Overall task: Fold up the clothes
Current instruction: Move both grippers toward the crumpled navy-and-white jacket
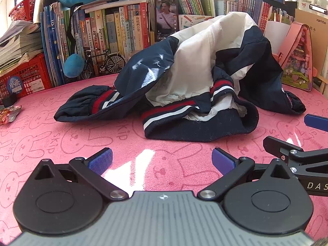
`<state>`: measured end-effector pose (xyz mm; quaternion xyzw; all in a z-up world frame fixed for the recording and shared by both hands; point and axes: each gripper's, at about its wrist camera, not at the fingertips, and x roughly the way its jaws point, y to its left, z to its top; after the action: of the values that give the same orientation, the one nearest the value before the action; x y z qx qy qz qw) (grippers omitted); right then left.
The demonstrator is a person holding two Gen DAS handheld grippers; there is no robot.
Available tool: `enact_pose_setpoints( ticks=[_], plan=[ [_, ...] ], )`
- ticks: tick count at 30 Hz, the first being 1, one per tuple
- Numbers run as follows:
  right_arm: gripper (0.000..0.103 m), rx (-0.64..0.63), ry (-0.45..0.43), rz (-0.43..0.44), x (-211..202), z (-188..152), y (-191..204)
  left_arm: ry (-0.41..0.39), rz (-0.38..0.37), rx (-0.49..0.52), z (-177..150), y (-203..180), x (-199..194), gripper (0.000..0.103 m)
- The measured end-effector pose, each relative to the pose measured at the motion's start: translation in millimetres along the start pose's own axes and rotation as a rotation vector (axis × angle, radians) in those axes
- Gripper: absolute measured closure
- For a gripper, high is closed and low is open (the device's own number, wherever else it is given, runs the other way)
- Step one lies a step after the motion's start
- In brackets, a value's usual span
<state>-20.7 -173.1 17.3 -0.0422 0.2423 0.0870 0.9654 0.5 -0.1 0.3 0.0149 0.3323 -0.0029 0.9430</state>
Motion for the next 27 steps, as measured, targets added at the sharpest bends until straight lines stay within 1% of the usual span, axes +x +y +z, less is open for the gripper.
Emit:
enact_pose_setpoints(
  ticks=[5,10,15,27],
  plan=[
    [0.0,-0.011,0.002,-0.006,-0.2,3.8,-3.7,0.009,-0.001,0.017,2.4,-0.8,1.1,0.0],
    [0.0,-0.014,-0.002,-0.007,-0.8,-2.1,3.1,0.003,0.003,0.031,-2.9,-3.0,1.2,0.0],
    [0.0,-0.011,0.01,0.006,2.2,-3.3,1.1,0.003,0.006,0.044,-4.8,-2.2,1.7,0.0],
    [0.0,-0.004,0.012,0.001,-3.2,-5.8,2.1,0.014,-0.003,0.035,-5.4,-1.0,-0.7,0.0]
  ],
)
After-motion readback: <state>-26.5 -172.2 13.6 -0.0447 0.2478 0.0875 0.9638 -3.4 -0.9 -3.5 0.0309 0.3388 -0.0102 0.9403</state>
